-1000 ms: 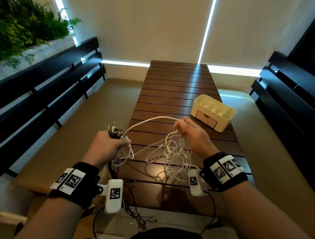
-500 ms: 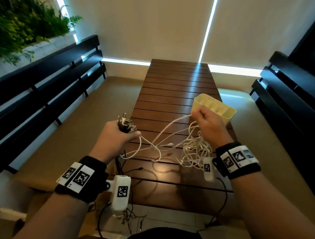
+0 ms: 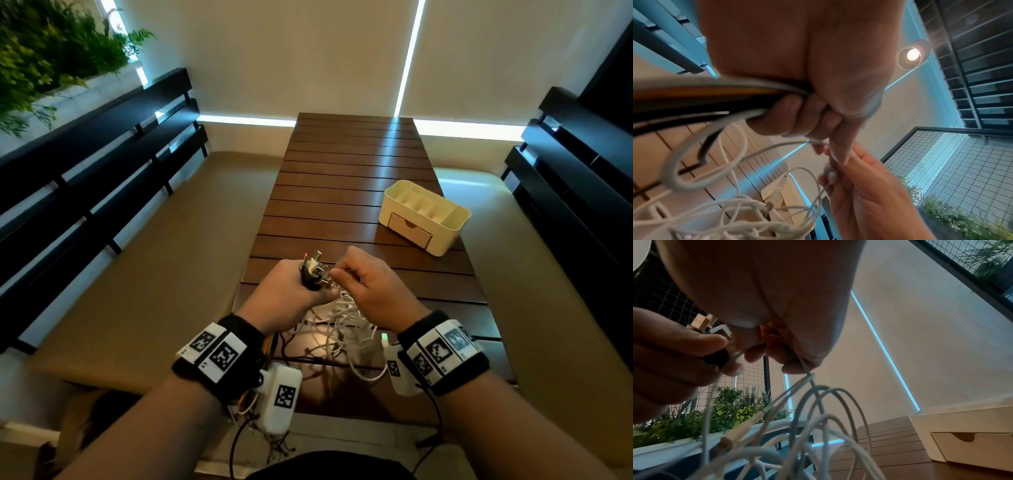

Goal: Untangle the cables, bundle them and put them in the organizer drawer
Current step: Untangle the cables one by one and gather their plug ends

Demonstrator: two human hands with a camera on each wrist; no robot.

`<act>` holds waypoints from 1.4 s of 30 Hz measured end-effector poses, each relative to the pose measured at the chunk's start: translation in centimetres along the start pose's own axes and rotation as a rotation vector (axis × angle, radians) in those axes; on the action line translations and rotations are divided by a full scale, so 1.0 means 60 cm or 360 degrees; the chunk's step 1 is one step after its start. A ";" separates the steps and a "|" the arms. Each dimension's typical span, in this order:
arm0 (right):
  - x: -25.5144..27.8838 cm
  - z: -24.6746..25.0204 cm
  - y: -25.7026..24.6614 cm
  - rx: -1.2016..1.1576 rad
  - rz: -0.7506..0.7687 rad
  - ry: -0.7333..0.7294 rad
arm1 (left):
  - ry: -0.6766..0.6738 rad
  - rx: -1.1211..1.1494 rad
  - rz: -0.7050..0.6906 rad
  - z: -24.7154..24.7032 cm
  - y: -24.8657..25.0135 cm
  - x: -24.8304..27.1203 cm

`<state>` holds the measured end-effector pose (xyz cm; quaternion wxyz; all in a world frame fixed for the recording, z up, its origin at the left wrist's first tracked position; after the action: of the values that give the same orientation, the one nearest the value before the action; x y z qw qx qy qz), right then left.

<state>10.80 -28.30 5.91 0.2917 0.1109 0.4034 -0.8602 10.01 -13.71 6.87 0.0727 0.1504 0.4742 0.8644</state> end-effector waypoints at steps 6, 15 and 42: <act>0.024 -0.028 0.041 -0.0198 -0.0146 -0.0194 | 0.0236 0.0130 -0.0033 0.048 0.018 0.006; 0.058 0.006 0.149 0.0113 -0.0644 -0.0241 | 0.0616 0.0324 0.0127 0.153 -0.036 0.024; -0.013 0.010 -0.013 -0.0110 0.0079 -0.0090 | 0.0310 0.0020 -0.0056 0.038 0.006 -0.001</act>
<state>10.98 -28.06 7.10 0.3278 0.0862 0.4217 -0.8410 10.83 -12.11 8.28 0.0403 0.0578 0.4871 0.8705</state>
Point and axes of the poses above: each hand's wrist, its own x-axis away from the middle knuckle, its own z-axis out of the back of the hand, y = z × x, the point moved 6 cm from there along -x, towards the middle knuckle, and after that the axes turned 11 degrees about z, right-handed, at the moved point
